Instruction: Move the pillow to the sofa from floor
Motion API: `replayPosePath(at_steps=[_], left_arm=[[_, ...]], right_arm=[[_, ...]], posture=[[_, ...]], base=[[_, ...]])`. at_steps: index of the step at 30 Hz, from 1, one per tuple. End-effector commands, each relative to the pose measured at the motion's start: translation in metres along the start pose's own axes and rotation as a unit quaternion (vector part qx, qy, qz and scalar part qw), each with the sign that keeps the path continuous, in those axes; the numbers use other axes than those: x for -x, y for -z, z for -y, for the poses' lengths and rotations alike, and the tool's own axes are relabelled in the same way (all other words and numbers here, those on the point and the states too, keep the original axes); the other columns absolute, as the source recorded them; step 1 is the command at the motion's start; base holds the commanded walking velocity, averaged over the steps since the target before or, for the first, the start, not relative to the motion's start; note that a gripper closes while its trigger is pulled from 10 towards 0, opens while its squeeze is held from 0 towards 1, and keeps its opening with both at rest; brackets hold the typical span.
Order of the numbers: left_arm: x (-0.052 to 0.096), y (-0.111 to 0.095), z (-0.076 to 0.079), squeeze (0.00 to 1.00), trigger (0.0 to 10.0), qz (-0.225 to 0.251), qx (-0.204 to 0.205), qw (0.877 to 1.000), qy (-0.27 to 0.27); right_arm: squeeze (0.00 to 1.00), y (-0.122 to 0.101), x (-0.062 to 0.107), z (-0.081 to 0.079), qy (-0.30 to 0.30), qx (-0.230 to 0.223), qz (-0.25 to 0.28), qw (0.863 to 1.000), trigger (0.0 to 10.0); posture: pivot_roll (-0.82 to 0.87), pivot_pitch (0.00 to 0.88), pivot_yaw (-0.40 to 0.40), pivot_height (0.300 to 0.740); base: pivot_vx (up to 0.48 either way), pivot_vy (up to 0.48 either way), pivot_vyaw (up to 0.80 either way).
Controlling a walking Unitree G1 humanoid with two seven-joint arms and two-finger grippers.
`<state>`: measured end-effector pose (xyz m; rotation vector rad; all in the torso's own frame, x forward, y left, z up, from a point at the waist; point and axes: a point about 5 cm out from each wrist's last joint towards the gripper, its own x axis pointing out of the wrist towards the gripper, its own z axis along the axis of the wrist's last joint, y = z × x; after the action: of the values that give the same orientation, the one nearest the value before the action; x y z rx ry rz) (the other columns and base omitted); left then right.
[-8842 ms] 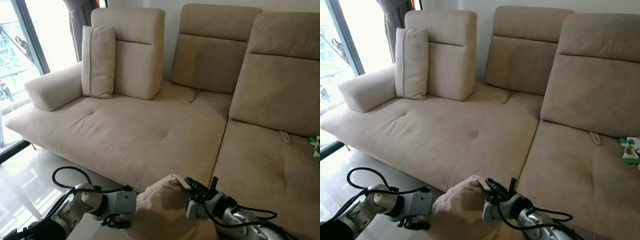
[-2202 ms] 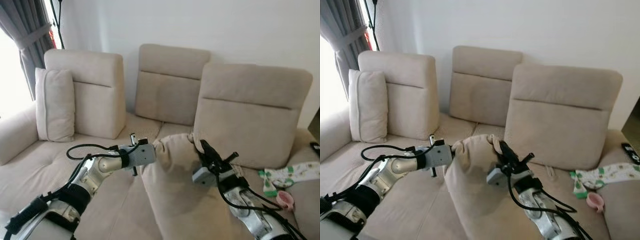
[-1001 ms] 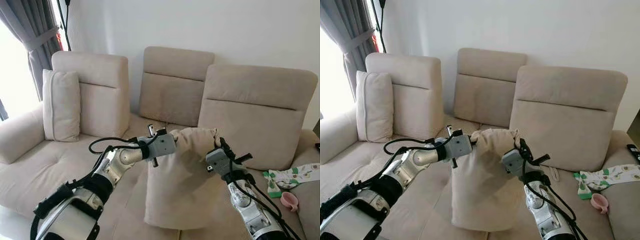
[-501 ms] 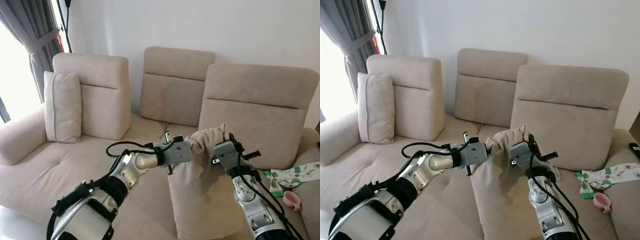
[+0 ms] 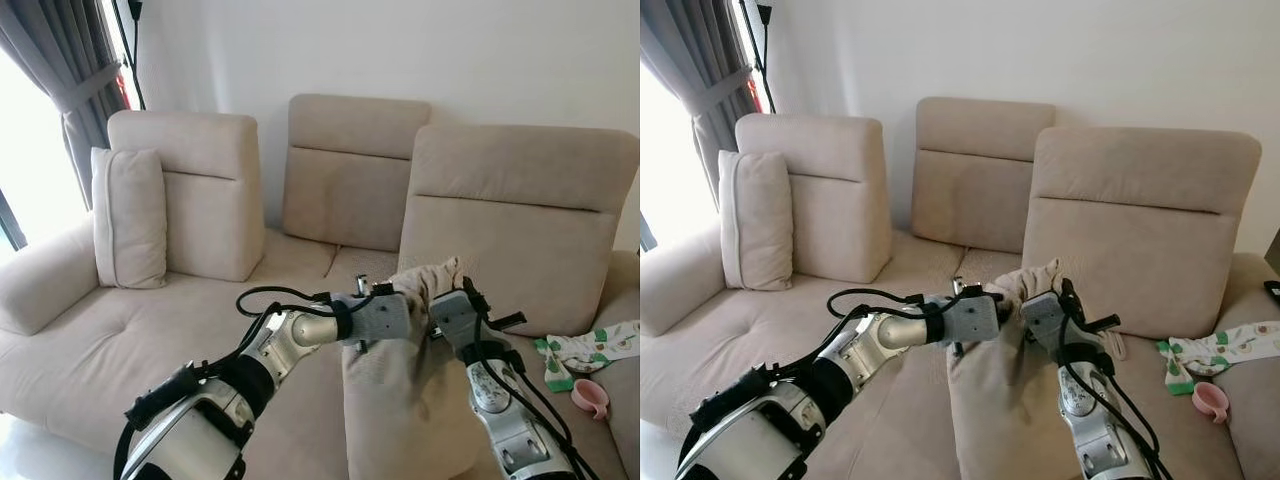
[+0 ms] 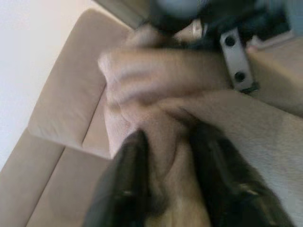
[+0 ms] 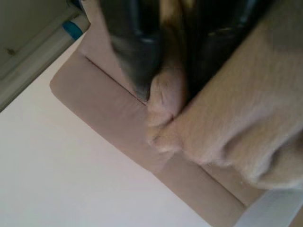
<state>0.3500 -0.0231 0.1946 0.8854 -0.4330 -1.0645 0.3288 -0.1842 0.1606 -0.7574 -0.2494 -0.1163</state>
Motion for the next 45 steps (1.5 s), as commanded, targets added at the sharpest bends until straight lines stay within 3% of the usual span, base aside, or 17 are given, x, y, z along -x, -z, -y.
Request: replayPosePath(at_steps=[1, 4, 5, 12, 13, 16, 21, 22, 23, 24, 25, 26, 27, 28, 30, 36, 45], left_arm=[[-0.015, -0.034, -0.004, 1.0, 10.0, 0.076, -0.034, 0.997, 0.001], [-0.016, -0.037, -0.004, 0.84, 10.0, 0.081, -0.043, 0.996, -0.015], [-0.017, -0.038, -0.005, 0.0, 10.0, 0.084, -0.043, 0.995, -0.023], [-0.017, -0.041, -0.011, 0.0, 10.0, 0.095, -0.042, 0.993, -0.057], [-0.016, -0.043, -0.014, 0.0, 10.0, 0.101, -0.041, 0.991, -0.072], [-0.014, -0.046, -0.021, 0.0, 10.0, 0.113, -0.042, 0.987, -0.102], [-0.013, -0.049, -0.027, 0.0, 10.0, 0.123, -0.043, 0.983, -0.127], [-0.012, -0.047, -0.029, 0.0, 10.0, 0.12, -0.029, 0.984, -0.131], [-0.012, -0.047, -0.029, 0.0, 10.0, 0.12, -0.029, 0.984, -0.131], [-0.012, -0.042, -0.026, 0.0, 10.0, 0.109, -0.004, 0.986, -0.127], [-0.012, -0.042, -0.026, 0.0, 10.0, 0.109, -0.004, 0.986, -0.127], [-0.011, -0.033, -0.022, 0.0, 10.0, 0.091, 0.04, 0.987, -0.127], [-0.011, -0.033, -0.022, 0.0, 10.0, 0.091, 0.04, 0.987, -0.127], [-0.009, -0.021, -0.016, 0.0, 10.0, 0.07, 0.103, 0.983, -0.135], [-0.007, -0.013, -0.012, 0.0, 10.0, 0.057, 0.145, 0.978, -0.141], [0.01, 0.025, 0.0, 0.0, 10.0, -0.002, 0.316, 0.924, -0.214], [0.038, 0.062, -0.002, 0.0, 10.0, -0.065, 0.406, 0.861, -0.301]], right_arm=[[1.0, -0.024, 0.001, -0.017, -0.033, -0.011, 0.05, 0.998, 10.0], [1.0, -0.018, 0.002, -0.017, -0.037, -0.001, 0.034, 0.999, 10.0], [1.0, -0.016, 0.002, -0.017, -0.04, 0.001, 0.027, 0.999, 10.0], [1.0, -0.007, 0.003, -0.019, -0.052, 0.01, 0.002, 0.999, 9.4], [0.95, -0.002, 0.003, -0.023, -0.064, 0.011, -0.014, 0.998, 3.7], [0.89, 0.012, 0.006, -0.03, -0.091, 0.015, -0.056, 0.994, 3.3], [0.82, 0.024, 0.009, -0.034, -0.106, 0.02, -0.088, 0.99, 3.8], [0.76, 0.022, 0.008, -0.031, -0.097, 0.016, -0.083, 0.992, 5.9], [0.76, 0.022, 0.008, -0.031, -0.097, 0.016, -0.083, 0.992, 5.9], [0.4, 0.017, 0.007, -0.029, -0.082, 0.009, -0.069, 0.994, 9.8], [0.4, 0.017, 0.007, -0.029, -0.082, 0.009, -0.069, 0.994, 9.8], [0.2, 0.013, 0.005, -0.026, -0.065, -0.001, -0.058, 0.996, 10.0], [0.2, 0.013, 0.005, -0.026, -0.065, -0.001, -0.058, 0.996, 10.0], [0.0, 0.007, 0.004, -0.022, -0.037, -0.02, -0.045, 0.998, 10.0], [0.0, 0.004, 0.004, -0.019, -0.019, -0.032, -0.037, 0.999, 10.0], [0.0, 0.003, 0.013, -0.016, 0.024, -0.099, -0.035, 0.994, 10.0], [0.0, 0.004, 0.026, -0.027, 0.005, -0.115, -0.036, 0.993, 10.0]], posture=[[-0.07, 0.0, 0.077, 0.74], [-0.07, 0.0, 0.074, 0.74], [-0.07, 0.0, 0.074, 0.74], [-0.07, 0.0, 0.069, 0.74], [-0.07, 0.0, 0.068, 0.74], [-0.06, 0.0, 0.065, 0.74], [-0.06, 0.0, 0.064, 0.74], [-0.06, 0.0, 0.064, 0.74], [-0.06, 0.0, 0.064, 0.74], [-0.06, 0.0, 0.065, 0.74], [-0.06, 0.0, 0.065, 0.74], [-0.06, 0.0, 0.065, 0.74], [-0.06, 0.0, 0.065, 0.74], [-0.07, 0.0, 0.067, 0.74], [-0.07, 0.0, 0.067, 0.74], [-0.06, 0.0, 0.057, 0.74], [-0.06, 0.0, 0.051, 0.74]], base=[[0.0, 0.0, 0.0], [0.0, 0.0, 0.0], [0.0, 0.0, 0.0], [0.0, 0.0, 0.0], [0.0, 0.0, 0.0], [0.0, 0.0, 0.0], [0.0, 0.0, 0.0], [0.0, 0.0, 0.0], [0.0, 0.0, 0.0], [0.0, 0.0, 0.0], [0.0, 0.0, 0.0], [0.0, 0.0, 0.0], [0.0, 0.0, 0.0], [0.0, 0.0, 0.0], [0.0, 0.0, 0.0], [0.0, 0.0, 0.0], [0.0, 0.0, 0.0]])
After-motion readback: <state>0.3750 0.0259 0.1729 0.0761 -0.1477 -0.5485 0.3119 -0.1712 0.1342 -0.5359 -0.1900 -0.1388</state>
